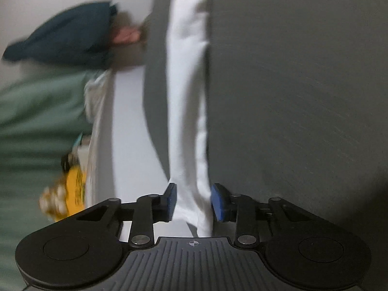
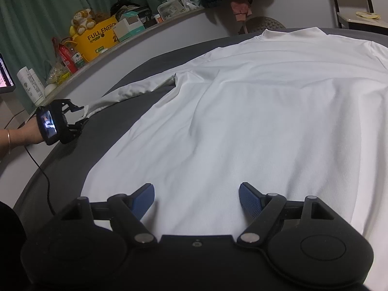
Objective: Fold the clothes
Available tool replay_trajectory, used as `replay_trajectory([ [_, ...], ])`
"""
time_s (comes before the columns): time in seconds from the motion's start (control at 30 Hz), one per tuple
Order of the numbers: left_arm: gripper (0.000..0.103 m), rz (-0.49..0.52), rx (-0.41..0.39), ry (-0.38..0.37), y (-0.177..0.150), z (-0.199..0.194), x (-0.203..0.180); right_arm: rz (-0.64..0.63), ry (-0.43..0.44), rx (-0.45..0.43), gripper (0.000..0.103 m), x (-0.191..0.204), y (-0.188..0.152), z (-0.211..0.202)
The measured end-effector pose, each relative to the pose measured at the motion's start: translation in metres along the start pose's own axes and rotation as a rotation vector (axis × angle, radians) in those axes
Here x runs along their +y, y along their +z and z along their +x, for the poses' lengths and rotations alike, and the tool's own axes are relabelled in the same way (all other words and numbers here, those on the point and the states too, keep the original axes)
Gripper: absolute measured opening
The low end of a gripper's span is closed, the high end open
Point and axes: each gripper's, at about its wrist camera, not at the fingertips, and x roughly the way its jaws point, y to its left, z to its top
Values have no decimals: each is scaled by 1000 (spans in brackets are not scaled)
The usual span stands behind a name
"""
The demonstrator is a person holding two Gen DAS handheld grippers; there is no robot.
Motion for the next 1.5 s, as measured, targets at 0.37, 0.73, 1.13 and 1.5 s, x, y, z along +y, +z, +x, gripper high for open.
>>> replay_trajectory([
  [0.37,9,151,-29,-126,27,17,3,-17,-4,-3,79,2,0,2],
  [0.73,4,15,-90,-100,5,7,16,-19,-4,-2,79,2,0,1],
  [1.13,4,140,-174,-80,-1,-7,-8,-30,-11,-2,79,4,0,2],
  [1.5,9,88,-129,-148,3,15,12,-32,-10,-2,80,4,1,2],
])
